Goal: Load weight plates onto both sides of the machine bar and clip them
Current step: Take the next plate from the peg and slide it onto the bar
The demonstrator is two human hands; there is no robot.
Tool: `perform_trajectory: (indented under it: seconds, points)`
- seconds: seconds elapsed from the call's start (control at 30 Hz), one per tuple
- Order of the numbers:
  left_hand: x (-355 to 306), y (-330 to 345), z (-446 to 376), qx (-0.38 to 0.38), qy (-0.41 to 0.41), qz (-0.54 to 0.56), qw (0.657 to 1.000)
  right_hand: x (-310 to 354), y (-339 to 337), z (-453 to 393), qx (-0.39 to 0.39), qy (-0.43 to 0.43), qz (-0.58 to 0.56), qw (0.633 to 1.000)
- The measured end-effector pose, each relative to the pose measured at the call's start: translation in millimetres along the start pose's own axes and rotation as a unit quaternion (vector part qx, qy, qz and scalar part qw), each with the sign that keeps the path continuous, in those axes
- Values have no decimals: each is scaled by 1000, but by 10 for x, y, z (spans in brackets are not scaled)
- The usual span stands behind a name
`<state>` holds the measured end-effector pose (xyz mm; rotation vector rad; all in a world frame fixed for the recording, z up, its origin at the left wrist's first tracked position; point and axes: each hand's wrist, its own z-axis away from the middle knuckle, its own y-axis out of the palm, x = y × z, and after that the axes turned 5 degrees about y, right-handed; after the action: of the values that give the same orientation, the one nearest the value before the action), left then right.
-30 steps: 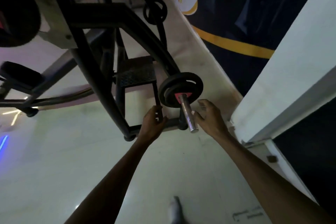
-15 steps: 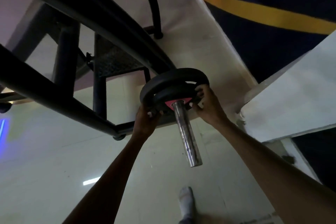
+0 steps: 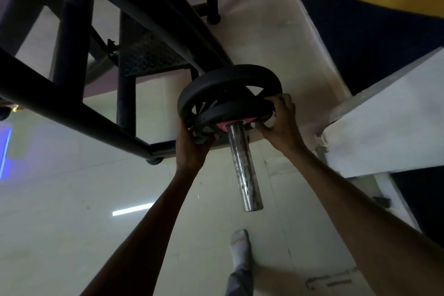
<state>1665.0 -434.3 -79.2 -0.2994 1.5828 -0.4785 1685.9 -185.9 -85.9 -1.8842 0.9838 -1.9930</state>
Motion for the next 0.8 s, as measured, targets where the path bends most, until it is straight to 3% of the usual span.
perform_trajectory:
  seconds: [0.27,0.8]
  points:
    - [112,-16,521,67,15,-90,994,-60,-149,563,53,-5,-22,998]
    - [-198,-377,2969,81,-43,-24,996,188,-876,2991,105,49,-60,991]
